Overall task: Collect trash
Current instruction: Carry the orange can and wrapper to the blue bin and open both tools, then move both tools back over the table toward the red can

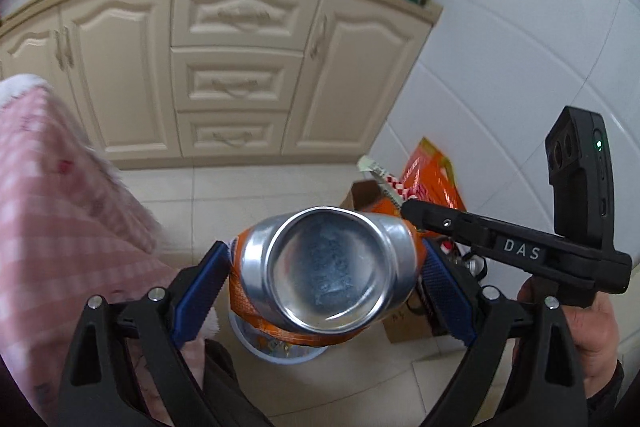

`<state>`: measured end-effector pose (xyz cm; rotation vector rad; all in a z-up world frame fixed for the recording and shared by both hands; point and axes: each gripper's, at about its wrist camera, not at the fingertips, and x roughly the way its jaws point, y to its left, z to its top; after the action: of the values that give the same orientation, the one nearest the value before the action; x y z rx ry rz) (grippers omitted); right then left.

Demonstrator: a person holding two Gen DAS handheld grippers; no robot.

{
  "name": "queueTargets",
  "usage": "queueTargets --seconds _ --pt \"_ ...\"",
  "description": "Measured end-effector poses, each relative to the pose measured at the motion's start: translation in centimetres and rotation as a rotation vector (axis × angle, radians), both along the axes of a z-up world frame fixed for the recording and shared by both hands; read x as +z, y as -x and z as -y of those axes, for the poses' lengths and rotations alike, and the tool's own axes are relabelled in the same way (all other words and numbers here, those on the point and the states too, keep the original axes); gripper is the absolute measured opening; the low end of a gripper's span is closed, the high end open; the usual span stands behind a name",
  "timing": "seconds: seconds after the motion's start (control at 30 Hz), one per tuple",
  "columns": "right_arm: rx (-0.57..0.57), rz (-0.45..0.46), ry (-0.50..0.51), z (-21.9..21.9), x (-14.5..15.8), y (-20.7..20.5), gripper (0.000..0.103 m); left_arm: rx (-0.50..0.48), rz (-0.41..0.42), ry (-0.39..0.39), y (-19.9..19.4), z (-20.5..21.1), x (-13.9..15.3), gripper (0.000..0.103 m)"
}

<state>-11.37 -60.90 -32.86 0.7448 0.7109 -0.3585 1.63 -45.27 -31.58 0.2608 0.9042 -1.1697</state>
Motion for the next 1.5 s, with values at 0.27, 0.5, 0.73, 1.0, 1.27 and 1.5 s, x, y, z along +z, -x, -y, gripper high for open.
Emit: queueTargets --seconds 0.27,0.5,0.73,1.0,1.27,1.5 --pt "-0.098 -0.054 -0.158 3.0 -5.9 0.5 0.085 0.013 0.009 -0.156 -1.2 3.3 -4.3 0.098" --pt "-0.148 -0.081 -0.138 3.2 -5.6 1.4 0.096 0.044 0.049 -0.142 -1.5 2.3 -3.2 0.098" --pt "-0.145 -0.062 -0.098 2.6 -3.4 1.0 0.097 0.065 0.105 -0.085 -1.0 0.3 0.3 0.098" --pt "-0.108 -0.003 -0.036 0.8 1.0 -0.6 0.097 0.084 0.157 0.014 -0.5 -2.7 5.5 0.098" --pt "-0.084 0.102 0.033 -2.5 6.7 -2.5 0.097 0.12 0.196 0.105 -0.6 -6.9 10.3 0.098" --pt "-0.012 0.171 0.15 -7.1 12.1 -6.2 0.097 0.19 0.245 0.172 -1.6 -13.8 14.0 0.098"
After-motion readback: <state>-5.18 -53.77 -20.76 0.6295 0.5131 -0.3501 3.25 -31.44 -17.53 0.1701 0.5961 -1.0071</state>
